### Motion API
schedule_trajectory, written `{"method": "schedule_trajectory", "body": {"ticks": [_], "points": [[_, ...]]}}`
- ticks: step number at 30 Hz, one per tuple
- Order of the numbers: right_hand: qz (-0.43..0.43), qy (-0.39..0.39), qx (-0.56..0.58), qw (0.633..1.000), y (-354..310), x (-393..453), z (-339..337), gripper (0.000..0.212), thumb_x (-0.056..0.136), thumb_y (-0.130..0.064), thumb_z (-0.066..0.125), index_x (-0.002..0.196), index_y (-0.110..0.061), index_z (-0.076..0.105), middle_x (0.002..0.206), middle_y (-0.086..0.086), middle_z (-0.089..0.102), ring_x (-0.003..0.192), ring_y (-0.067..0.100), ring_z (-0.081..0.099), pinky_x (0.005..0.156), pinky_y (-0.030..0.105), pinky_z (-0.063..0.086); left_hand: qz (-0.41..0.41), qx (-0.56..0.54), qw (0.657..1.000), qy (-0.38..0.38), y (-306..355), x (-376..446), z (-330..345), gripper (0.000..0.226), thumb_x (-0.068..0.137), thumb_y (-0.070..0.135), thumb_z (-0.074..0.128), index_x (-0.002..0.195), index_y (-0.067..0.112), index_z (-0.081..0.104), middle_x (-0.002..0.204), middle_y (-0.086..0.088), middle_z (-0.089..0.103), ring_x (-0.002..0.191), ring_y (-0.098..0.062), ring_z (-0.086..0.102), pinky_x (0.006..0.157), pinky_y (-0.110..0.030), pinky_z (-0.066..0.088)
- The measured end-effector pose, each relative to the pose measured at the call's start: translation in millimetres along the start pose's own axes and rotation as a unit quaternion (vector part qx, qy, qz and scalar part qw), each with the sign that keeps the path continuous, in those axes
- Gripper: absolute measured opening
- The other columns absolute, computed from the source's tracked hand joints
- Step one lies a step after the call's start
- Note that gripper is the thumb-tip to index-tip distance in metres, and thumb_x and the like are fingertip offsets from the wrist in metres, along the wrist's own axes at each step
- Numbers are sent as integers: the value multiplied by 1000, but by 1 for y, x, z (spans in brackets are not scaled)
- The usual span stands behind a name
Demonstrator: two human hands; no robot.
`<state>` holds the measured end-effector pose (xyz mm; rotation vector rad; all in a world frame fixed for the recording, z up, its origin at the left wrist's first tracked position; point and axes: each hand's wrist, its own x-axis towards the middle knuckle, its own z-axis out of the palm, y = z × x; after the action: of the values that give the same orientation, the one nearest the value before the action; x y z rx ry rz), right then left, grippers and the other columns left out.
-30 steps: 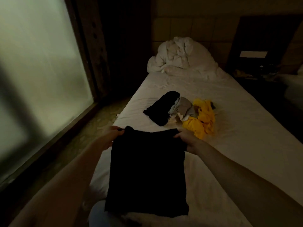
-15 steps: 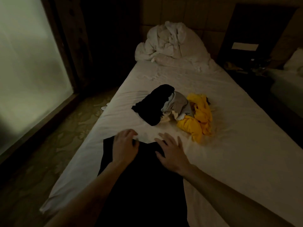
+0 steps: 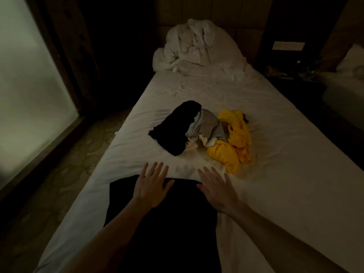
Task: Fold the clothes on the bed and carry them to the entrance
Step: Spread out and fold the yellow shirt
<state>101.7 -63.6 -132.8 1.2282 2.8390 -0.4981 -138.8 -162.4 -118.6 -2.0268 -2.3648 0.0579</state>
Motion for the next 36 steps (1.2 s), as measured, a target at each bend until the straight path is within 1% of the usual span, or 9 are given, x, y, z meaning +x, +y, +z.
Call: {"method": "schedule_trajectory", "body": {"ticks": [4,10,14,20,24,29,32,34,36], "points": [[53,108,-1,993,42,19,-26,62,101,-55,27,155,-28,16,163,-6,12,150,17,8,118,45,15,18,5,999,27,25,40,-17,105,73,73,-28,154,25,19,162,3,16,150,-17,10,122,-45,-1],[141,191,17,971,98,47,-53,71,88,-47,61,148,-23,31,154,4,33,139,29,33,103,45,40,48,-14,993,108,90,108,-3,71,92,61,22,147,18,38,152,-1,41,141,-21,36,118,-45,19],[168,150,180,958,121,65,-54,86,67,-67,59,139,-22,45,142,7,49,125,31,48,96,45,47,96,-60,991,65,134,142,6,68,95,48,45,152,21,20,159,-3,22,146,-22,22,117,-39,20],[130,175,348,912,136,78,-36,8,91,-19,62,95,-13,65,91,6,67,84,19,60,68,30,42,58,-288,956,20,171,169,17,86,75,51,74,143,21,29,146,0,36,127,-19,44,94,-35,48],[149,234,410,869,131,73,-44,33,93,-37,60,96,-5,67,91,10,66,86,22,61,73,34,43,58,-385,920,34,175,170,12,81,71,53,78,134,21,39,133,3,47,117,-16,51,88,-34,49],[108,286,490,816,107,52,-82,23,94,-34,62,74,-23,63,74,-7,62,73,2,58,70,24,42,117,-387,915,-12,180,148,-11,126,63,47,86,154,19,3,151,16,15,136,0,16,110,-25,28],[34,276,449,849,96,36,-106,36,94,-23,64,60,-25,53,54,-11,49,55,0,48,58,23,37,27,-474,879,34,182,148,-25,73,80,21,76,143,18,39,136,7,50,123,-11,49,104,-36,44],[-11,245,468,849,91,25,-119,23,96,-21,62,74,-26,66,69,-14,62,69,-2,57,65,17,43,-16,-546,836,51,182,145,-41,24,94,3,52,116,7,58,107,-3,65,100,-15,62,88,-34,51],[-15,250,506,825,88,15,-130,16,97,-16,57,90,-13,72,93,-10,63,86,-4,58,76,11,43,-36,-614,787,52,188,139,-61,27,96,-9,36,94,3,60,89,-8,66,83,-11,65,79,-28,50]]}}
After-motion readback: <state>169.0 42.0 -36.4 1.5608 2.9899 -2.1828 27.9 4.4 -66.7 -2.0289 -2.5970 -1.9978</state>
